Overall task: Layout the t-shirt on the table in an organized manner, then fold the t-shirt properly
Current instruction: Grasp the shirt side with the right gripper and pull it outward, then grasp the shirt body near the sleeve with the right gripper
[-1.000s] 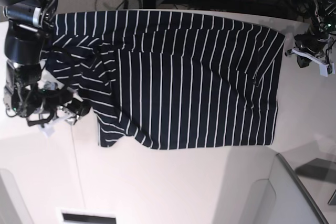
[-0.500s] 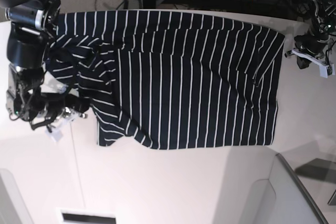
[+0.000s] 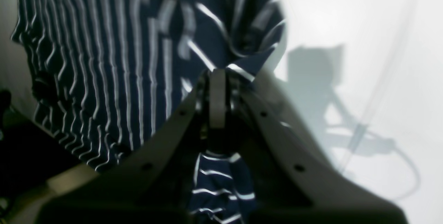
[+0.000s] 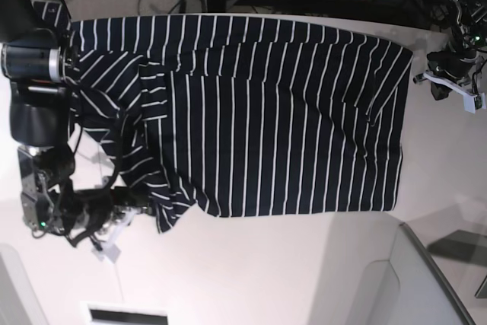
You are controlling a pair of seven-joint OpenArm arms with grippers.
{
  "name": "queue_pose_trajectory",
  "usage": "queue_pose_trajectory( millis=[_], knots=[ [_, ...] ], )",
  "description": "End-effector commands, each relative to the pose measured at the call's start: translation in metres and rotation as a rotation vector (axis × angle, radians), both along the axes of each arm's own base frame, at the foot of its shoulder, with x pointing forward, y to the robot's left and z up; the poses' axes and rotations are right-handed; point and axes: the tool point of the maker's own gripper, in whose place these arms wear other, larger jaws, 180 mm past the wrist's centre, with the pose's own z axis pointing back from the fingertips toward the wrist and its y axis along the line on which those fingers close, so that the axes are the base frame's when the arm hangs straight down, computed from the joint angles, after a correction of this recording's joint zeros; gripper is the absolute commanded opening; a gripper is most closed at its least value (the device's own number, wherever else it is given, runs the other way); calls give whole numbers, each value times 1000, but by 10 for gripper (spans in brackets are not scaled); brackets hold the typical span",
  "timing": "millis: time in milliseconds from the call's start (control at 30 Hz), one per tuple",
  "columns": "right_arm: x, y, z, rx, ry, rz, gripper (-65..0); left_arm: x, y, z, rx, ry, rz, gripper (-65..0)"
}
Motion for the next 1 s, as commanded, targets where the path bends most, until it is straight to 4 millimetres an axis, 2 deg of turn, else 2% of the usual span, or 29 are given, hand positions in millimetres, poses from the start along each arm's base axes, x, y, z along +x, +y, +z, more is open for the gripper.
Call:
queue_pose_trajectory(
  millis=[0, 133, 333, 400, 467, 533, 567, 667, 767, 833, 900, 967],
  knots=[
    [23, -5, 28, -9, -96, -4, -650, 8, 8, 13, 26, -39, -4, -650],
    [32, 4, 47, -36, -209, 23, -650, 7, 10, 14, 30, -36, -5, -650],
    [30, 10, 45, -55, -207, 56, -639, 8, 10, 14, 30, -39, -5, -650],
    [27, 9, 36, -52, -176, 49, -557, 8, 10, 14, 30, -39, -5, -650],
    [29, 4, 31, -47, -156, 0, -419, 9, 10, 15, 30, -41, -5, -650],
    [34, -17, 25, -66, -137, -111, -314, 9, 10, 15, 30, -41, -5, -650],
    [37, -24, 23, -73, -130, -175, -287, 9, 10, 15, 30, -41, -5, -650],
    [39, -45, 21, -103, -148, -264, -288, 9, 10, 15, 30, -41, -5, -650],
    [41, -58, 36, -129, -179, -259, -294, 9, 10, 15, 30, -41, -5, -650],
    [29, -59, 46, -155, -181, -217, -333, 9, 10, 15, 30, -41, -5, -650],
    [10, -50, 57, -180, -206, -163, -366, 9, 10, 15, 30, -41, -5, -650],
    [-16, -39, 62, -184, -240, -158, -368, 10, 10, 15, 30, -43, -5, -650]
  ],
)
